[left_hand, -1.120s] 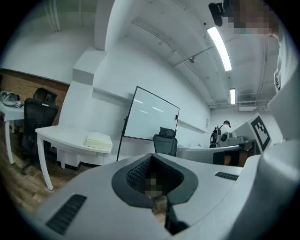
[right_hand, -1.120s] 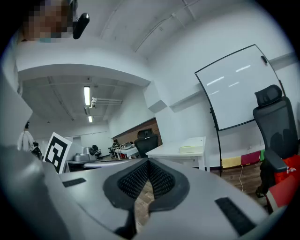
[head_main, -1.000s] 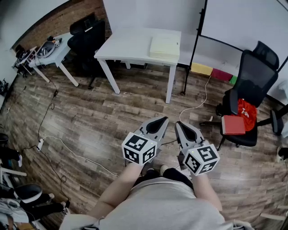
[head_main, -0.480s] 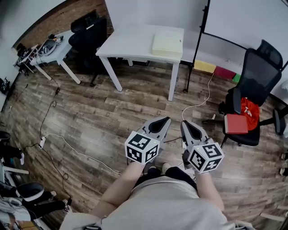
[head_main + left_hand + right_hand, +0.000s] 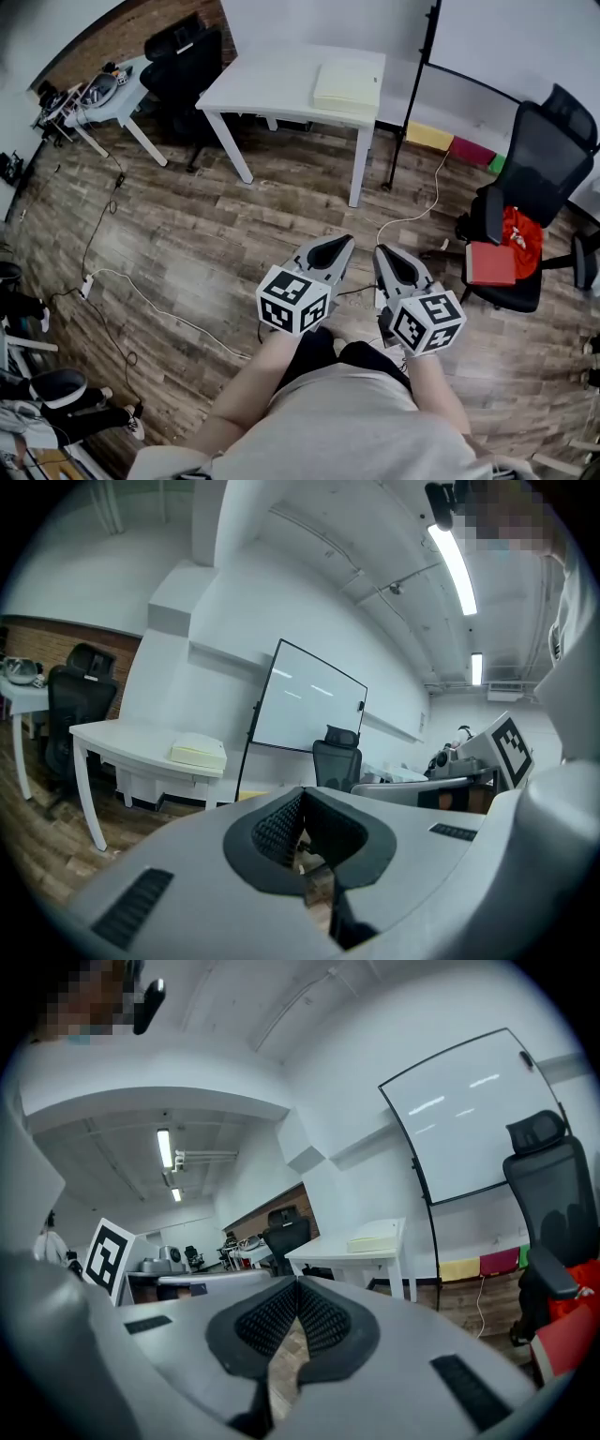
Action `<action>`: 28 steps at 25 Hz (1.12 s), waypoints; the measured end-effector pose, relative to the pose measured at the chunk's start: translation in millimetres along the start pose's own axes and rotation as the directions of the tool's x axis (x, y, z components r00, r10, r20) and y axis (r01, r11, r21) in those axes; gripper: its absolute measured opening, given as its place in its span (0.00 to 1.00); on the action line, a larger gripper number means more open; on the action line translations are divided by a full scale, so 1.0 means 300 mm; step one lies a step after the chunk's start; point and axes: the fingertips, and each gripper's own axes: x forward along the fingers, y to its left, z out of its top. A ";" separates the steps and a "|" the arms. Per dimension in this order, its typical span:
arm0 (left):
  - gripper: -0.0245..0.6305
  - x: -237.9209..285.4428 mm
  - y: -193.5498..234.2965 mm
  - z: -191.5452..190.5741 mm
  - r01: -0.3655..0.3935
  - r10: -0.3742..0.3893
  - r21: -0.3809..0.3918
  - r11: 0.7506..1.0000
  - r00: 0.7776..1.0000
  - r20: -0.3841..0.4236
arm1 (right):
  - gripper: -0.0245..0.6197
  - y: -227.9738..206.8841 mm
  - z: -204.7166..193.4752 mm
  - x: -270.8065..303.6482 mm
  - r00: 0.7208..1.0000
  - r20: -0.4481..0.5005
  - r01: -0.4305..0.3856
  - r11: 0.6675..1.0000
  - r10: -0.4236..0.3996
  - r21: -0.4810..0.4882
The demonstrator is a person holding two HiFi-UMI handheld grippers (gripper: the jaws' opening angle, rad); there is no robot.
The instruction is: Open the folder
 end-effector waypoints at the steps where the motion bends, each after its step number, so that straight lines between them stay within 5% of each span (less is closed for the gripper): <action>1: 0.06 0.005 0.005 0.001 -0.010 0.010 0.001 1.000 1.000 0.000 | 0.07 -0.010 -0.004 0.008 1.000 -0.005 -0.002 1.000 0.002 0.008; 11: 0.06 0.103 0.151 -0.005 -0.051 0.051 -0.013 0.999 0.999 -0.020 | 0.07 -0.079 0.007 0.169 1.000 -0.008 0.012 0.999 -0.012 -0.043; 28: 0.06 0.518 0.741 0.230 0.116 -0.110 0.058 0.992 0.989 -0.096 | 0.07 -0.391 0.284 0.846 0.986 0.056 0.157 0.987 -0.156 -0.022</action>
